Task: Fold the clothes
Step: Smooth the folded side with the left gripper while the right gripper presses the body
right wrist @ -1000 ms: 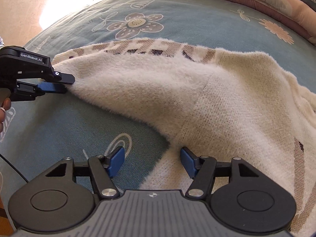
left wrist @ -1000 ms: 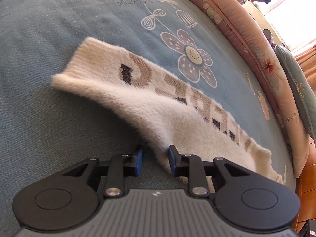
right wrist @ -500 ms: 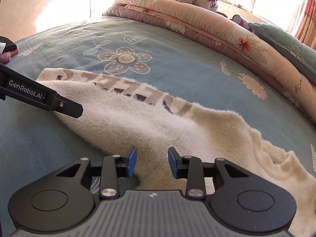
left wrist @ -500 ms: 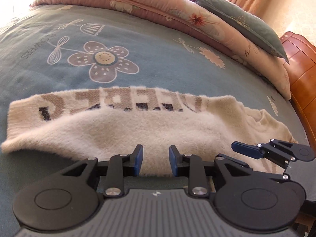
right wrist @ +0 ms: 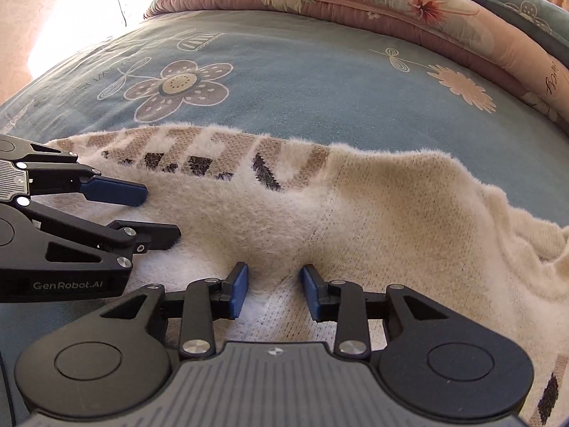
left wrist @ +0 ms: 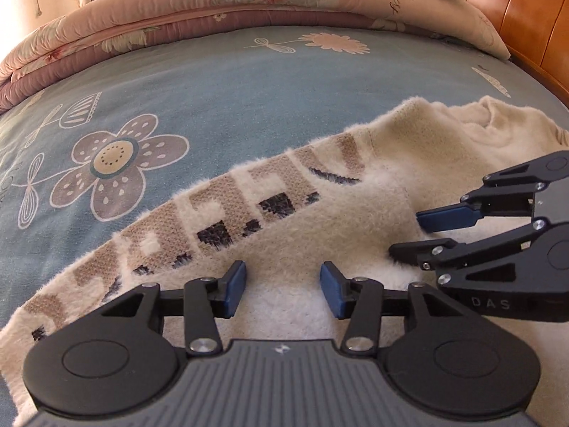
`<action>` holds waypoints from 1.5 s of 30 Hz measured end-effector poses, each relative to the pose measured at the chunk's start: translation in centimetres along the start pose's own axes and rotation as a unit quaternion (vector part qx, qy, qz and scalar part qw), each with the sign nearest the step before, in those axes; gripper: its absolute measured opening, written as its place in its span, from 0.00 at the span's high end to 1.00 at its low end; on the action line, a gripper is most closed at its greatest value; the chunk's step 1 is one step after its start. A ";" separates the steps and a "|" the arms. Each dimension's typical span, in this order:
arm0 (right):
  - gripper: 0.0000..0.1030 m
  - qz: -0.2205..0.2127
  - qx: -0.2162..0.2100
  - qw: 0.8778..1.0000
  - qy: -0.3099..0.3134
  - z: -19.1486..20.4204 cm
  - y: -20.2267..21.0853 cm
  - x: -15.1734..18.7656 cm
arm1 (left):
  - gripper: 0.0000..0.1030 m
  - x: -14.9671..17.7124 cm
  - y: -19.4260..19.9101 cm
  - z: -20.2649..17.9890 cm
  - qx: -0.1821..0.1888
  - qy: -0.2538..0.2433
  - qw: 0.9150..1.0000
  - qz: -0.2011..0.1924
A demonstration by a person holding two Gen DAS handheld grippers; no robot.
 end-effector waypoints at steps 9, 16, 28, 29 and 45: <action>0.63 0.014 -0.064 0.997 -0.027 0.0 4.2 1.7 | 0.52 -0.6 1.5 -0.5 0.020 0.004 1.000 0.007; 0.47 0.039 -0.080 0.994 -0.065 0.4 1.3 1.6 | 0.41 -0.6 -0.7 0.3 0.009 0.008 1.000 0.025; 0.49 0.061 0.013 0.992 -0.113 -7.6 3.9 4.6 | 0.48 -6.4 -1.5 -7.9 0.189 -0.028 0.981 0.011; 0.49 0.061 0.013 0.991 -0.119 -8.0 3.9 5.0 | 0.48 -6.2 -2.0 -8.9 0.204 -0.034 0.978 0.021; 0.42 0.037 0.034 0.988 -0.146 -10.3 7.0 6.5 | 0.53 -6.6 -2.1 -9.5 0.125 -0.007 0.992 0.016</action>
Point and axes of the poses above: each gripper's, at about its wrist camera, not at the fingertips, and y roughly against the way its jaws point, z to its left, x to its underside, the point moved 10 cm from there along -y, roughly the way its jaws point, and after that the axes turned 6 degrees about x, right-handed, at the moved point
